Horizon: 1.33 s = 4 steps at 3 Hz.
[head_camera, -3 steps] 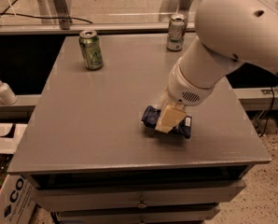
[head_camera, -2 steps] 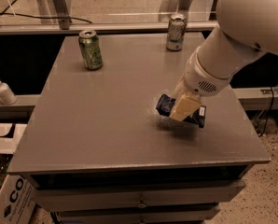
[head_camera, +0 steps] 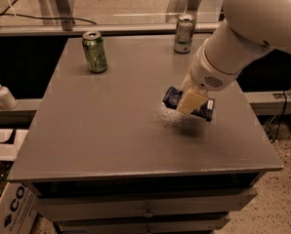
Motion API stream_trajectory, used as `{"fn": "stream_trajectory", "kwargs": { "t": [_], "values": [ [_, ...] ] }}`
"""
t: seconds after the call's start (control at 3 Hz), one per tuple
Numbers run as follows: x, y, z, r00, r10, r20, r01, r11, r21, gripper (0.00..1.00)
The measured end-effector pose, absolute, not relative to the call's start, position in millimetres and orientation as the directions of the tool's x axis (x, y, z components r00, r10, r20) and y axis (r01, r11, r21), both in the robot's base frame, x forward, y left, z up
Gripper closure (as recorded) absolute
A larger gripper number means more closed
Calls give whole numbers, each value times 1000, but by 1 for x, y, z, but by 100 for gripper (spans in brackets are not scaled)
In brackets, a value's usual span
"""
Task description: Move rxbar blueberry near 7up can
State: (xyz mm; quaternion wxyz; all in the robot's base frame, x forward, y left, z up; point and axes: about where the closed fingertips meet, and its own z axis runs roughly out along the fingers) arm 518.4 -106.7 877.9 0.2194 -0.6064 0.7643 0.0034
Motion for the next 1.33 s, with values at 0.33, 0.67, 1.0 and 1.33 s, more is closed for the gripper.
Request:
{"fn": "stream_trajectory", "kwargs": {
  "t": [0.33, 0.67, 1.0, 1.33],
  "values": [
    [563, -118, 896, -175, -925, -338, -877, 302, -373, 100],
    [609, -127, 907, -175, -931, -320, -830, 314, -461, 100],
    [655, -133, 914, -164, -936, -311, -797, 312, -518, 100],
    [654, -133, 913, -164, -936, -311, -797, 311, -517, 100]
  ]
}}
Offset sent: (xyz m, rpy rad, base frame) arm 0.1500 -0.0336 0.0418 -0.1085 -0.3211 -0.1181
